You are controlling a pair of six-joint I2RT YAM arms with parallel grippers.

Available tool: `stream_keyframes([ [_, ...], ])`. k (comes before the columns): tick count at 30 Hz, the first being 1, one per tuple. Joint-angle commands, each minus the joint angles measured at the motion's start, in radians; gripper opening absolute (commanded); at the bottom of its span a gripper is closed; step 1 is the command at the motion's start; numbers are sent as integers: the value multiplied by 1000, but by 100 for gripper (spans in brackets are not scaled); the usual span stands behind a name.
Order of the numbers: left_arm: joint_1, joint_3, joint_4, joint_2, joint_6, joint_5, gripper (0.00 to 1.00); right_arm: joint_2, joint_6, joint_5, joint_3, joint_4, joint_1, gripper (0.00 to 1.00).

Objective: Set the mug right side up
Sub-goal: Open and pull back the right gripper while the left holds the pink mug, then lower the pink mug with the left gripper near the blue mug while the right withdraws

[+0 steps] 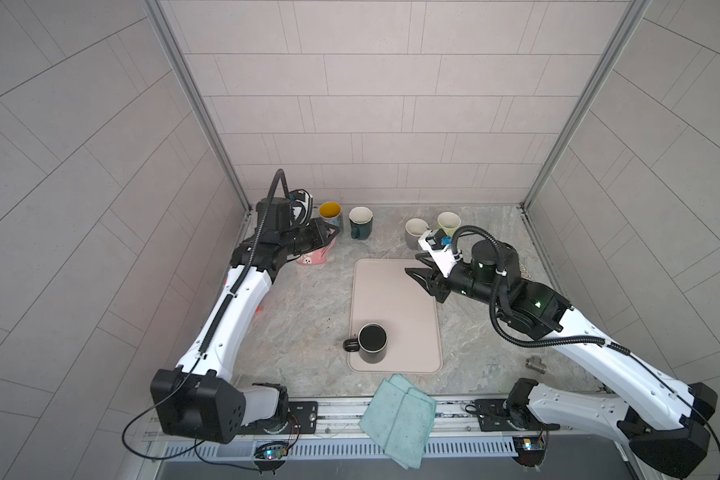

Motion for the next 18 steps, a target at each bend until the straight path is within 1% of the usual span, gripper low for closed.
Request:
stream_keyframes([
  [1,15,1,146,28,74,-185,0,-38,21,17,-21,44,-10,44],
  [4,42,-43,271,86,38,-240,0,-52,29,12,-41,56,-17,44],
  [6,60,-84,394,122,13,-263,0,-59,35,9,-53,63,-20,44],
  [10,79,-148,588,181,-2,-352,0,-78,48,12,-81,77,-26,44],
  [14,79,-158,674,242,28,-412,0,-88,55,14,-92,73,-35,44],
  [18,79,-188,799,281,40,-462,0,-91,56,27,-92,59,-43,44],
])
